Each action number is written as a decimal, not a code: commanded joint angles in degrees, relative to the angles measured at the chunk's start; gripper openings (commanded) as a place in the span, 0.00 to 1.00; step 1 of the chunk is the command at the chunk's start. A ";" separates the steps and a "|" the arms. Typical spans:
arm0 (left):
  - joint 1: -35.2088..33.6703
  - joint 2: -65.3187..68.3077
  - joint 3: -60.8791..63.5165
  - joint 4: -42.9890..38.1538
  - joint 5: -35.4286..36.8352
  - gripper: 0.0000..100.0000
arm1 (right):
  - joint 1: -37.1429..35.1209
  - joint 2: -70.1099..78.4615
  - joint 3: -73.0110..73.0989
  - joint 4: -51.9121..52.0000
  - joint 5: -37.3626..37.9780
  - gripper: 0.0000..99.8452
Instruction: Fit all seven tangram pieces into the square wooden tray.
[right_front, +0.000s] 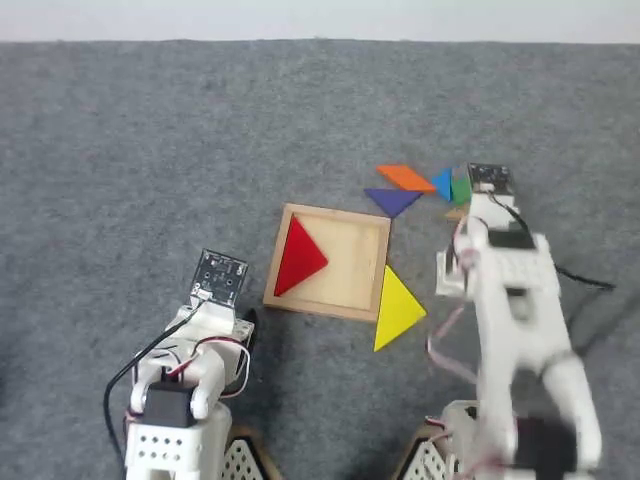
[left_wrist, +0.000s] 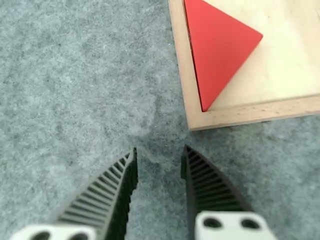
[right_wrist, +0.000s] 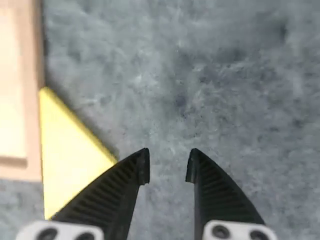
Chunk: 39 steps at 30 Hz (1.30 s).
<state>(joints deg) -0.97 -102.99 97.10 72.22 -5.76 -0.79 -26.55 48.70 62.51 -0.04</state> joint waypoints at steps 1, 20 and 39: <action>-0.26 -1.14 -0.57 0.18 0.44 0.14 | -0.75 -20.44 7.82 0.75 3.34 0.14; 0.35 -1.05 -1.54 -6.42 -15.74 0.14 | 20.88 -31.43 26.46 -2.95 15.56 0.14; 7.47 49.85 -36.44 -13.71 -11.69 0.14 | 10.77 -3.38 11.08 -7.16 10.11 0.14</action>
<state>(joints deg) 5.54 -70.20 66.59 66.95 -26.95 15.82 -30.15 66.02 52.31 12.26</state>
